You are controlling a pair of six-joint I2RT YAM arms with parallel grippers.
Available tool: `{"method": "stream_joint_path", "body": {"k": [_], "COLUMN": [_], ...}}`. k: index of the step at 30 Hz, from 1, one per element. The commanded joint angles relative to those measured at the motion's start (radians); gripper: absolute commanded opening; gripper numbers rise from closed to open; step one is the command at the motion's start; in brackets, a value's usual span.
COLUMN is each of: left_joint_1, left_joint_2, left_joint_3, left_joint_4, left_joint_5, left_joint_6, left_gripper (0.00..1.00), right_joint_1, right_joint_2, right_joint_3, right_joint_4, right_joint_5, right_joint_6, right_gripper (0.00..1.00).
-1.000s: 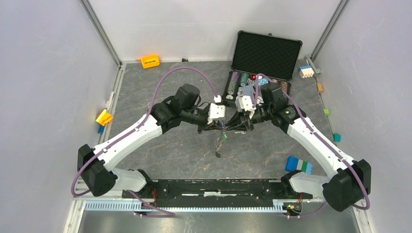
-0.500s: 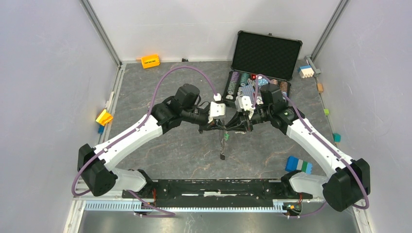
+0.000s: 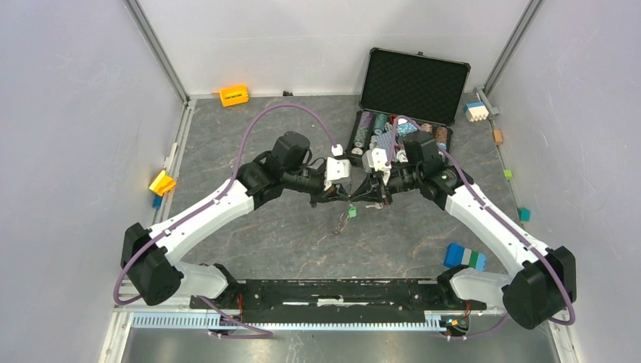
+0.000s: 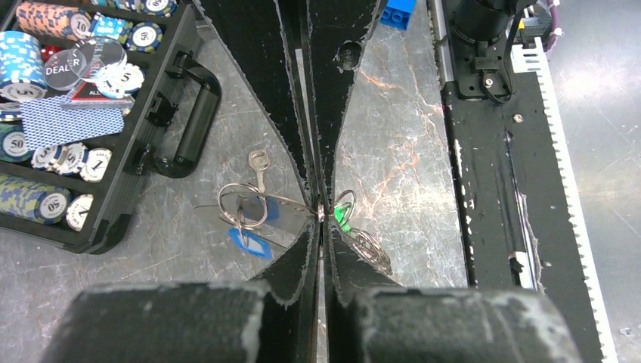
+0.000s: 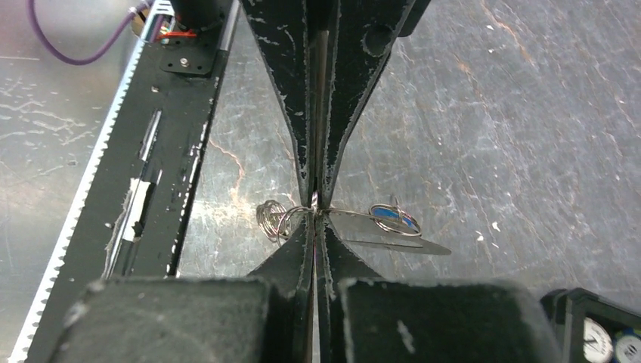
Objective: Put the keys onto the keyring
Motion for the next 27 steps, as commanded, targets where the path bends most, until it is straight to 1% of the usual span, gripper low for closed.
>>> {"method": "stream_joint_path", "body": {"k": [1, 2, 4, 5, 8, 12, 18, 21, 27], "left_joint_1": [0.001, 0.001, 0.001, 0.002, 0.001, 0.001, 0.001, 0.002, 0.012], "left_joint_2": [0.0, 0.001, 0.005, 0.006, 0.006, 0.0, 0.008, 0.011, -0.021], "left_joint_3": [-0.003, -0.002, 0.004, 0.006, 0.014, 0.04, 0.06, 0.046, -0.019], "left_joint_4": [0.059, 0.058, 0.057, 0.057, 0.05, 0.014, -0.02, -0.01, 0.048], "left_joint_5": [-0.005, -0.014, -0.033, -0.043, -0.063, -0.107, -0.151, -0.149, -0.119], "left_joint_6": [-0.016, -0.012, -0.008, -0.008, 0.005, 0.057, 0.177, 0.235, 0.293], "left_gripper": [0.1, 0.11, 0.16, 0.21, 0.31, 0.39, 0.43, 0.44, 0.44], "right_joint_1": [0.011, 0.014, 0.026, 0.032, 0.054, 0.094, 0.148, 0.156, 0.156], "right_joint_2": [-0.013, -0.014, -0.016, -0.018, -0.026, -0.032, -0.018, -0.02, -0.029], "right_joint_3": [0.104, 0.12, 0.143, 0.153, 0.177, 0.205, 0.234, 0.234, 0.214], "right_joint_4": [-0.068, -0.09, -0.127, -0.138, -0.174, -0.216, -0.256, -0.25, -0.225], "right_joint_5": [0.119, 0.143, 0.188, 0.209, 0.283, 0.387, 0.496, 0.496, 0.484], "right_joint_6": [-0.039, -0.05, -0.063, -0.065, -0.069, -0.08, -0.075, -0.071, -0.06], "right_gripper": [0.0, 0.0, 0.0, 0.0, 0.0, 0.0, 0.0, 0.0, 0.0]}}
